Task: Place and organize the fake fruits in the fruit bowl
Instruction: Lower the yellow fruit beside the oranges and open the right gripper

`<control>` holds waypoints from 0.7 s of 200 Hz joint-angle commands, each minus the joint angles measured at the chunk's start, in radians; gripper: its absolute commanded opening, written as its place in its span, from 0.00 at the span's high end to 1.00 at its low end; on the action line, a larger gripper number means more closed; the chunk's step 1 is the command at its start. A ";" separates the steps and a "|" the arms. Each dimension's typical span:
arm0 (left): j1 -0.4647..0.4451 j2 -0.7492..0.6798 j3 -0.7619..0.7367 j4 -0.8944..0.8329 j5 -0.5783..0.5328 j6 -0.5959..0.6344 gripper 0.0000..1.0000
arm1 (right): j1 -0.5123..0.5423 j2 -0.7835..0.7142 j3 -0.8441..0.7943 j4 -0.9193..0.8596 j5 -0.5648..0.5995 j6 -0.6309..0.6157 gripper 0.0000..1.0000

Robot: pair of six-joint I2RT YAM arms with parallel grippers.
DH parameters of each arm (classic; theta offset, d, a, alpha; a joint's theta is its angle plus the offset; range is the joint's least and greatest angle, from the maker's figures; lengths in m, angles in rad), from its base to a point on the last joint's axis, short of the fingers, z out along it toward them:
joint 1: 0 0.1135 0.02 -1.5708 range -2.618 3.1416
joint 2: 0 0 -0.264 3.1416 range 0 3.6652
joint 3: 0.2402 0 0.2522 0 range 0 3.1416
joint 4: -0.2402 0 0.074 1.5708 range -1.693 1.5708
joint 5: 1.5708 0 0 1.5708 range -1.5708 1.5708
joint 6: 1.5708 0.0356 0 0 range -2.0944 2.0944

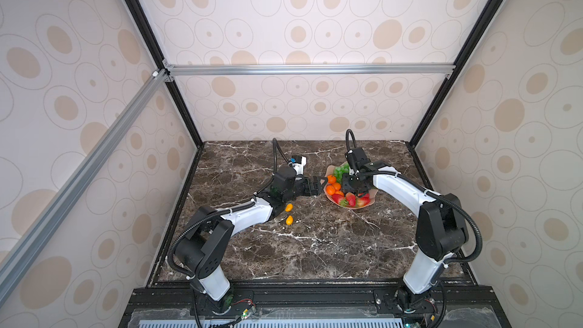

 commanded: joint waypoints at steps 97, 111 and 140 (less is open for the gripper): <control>-0.005 0.029 0.063 -0.074 -0.044 0.025 0.02 | -0.012 0.195 0.169 -0.078 -0.009 -0.018 0.76; -0.005 0.032 0.067 -0.076 -0.042 0.019 0.02 | -0.013 0.212 0.179 -0.087 -0.012 -0.018 0.76; -0.005 0.033 0.072 -0.087 -0.037 0.017 0.02 | -0.017 0.238 0.193 -0.104 -0.010 -0.021 0.75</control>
